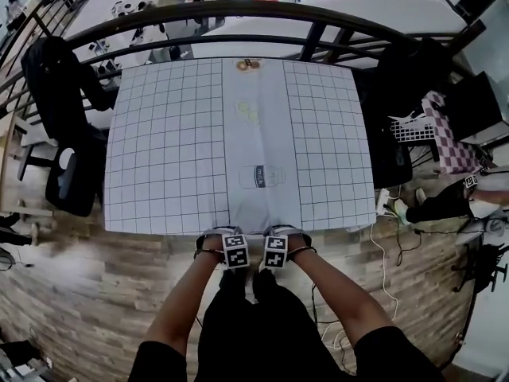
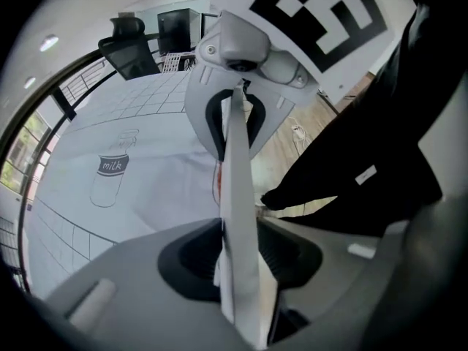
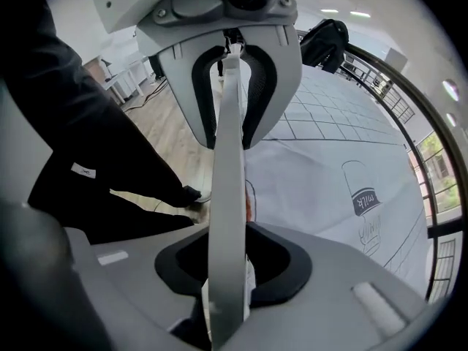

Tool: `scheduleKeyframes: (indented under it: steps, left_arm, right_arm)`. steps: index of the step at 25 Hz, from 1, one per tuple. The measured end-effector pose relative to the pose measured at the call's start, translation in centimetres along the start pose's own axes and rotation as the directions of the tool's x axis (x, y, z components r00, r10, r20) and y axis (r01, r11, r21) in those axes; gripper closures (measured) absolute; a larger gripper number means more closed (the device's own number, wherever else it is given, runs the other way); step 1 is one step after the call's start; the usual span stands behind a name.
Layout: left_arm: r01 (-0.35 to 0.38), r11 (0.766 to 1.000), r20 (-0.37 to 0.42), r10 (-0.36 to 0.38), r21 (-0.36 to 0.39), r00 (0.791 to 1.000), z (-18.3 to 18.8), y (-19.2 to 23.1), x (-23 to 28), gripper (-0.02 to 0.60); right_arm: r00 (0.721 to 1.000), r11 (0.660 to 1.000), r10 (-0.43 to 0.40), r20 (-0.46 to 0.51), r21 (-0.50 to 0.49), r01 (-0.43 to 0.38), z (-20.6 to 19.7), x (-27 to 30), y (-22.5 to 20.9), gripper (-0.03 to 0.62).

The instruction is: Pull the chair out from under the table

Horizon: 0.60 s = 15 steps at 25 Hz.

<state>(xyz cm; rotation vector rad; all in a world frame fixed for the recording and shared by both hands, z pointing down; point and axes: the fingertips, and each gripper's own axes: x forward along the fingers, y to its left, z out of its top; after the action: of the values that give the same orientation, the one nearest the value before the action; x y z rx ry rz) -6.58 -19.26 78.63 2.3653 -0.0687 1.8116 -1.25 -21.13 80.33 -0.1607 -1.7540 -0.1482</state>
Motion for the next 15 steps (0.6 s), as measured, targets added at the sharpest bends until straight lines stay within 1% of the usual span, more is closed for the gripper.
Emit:
scheduleKeyframes:
  steps: [3, 4, 5, 7, 9, 12, 15]
  left_arm:
    - [-0.001, 1.000, -0.019, 0.001, -0.023, 1.000, -0.7, -0.2, 0.9, 0.436]
    - [-0.007, 0.999, -0.015, 0.007, -0.033, 1.000, -0.7, -0.1, 1.3, 0.442]
    - [-0.014, 0.999, -0.006, 0.013, -0.048, 1.000, -0.5, 0.0, 1.7, 0.459]
    - [-0.017, 0.995, 0.019, 0.019, -0.094, 1.000, -0.2, 0.6, 2.1, 0.482]
    - [-0.012, 0.992, 0.032, 0.016, -0.126, 0.999, -0.1, 0.8, 2.5, 0.476]
    - [-0.007, 0.991, 0.030, 0.011, -0.137, 0.999, -0.4, 0.5, 3.7, 0.475]
    - [0.003, 0.991, 0.028, 0.001, -0.130, 1.000, -0.2, 0.5, 3.5, 0.480]
  right_arm:
    - [1.000, 1.000, -0.015, -0.002, -0.007, 0.015, 0.6, 1.0, 0.4, 0.495]
    - [1.000, 1.000, -0.022, -0.013, -0.015, 0.022, 0.5, 1.3, 0.5, 0.517]
    - [0.999, 1.000, -0.025, -0.023, -0.020, 0.024, 0.3, 1.5, 0.4, 0.519]
    - [0.999, 1.000, -0.003, -0.036, -0.015, 0.002, 0.1, 1.9, 0.2, 0.517]
    - [0.998, 0.999, 0.043, -0.037, -0.005, -0.043, 0.1, 2.1, 0.4, 0.510]
    - [0.996, 0.996, 0.084, -0.035, -0.002, -0.084, 0.1, 2.9, 1.0, 0.483]
    - [0.995, 0.996, 0.086, -0.042, -0.022, -0.087, 0.0, 2.7, 1.0, 0.477]
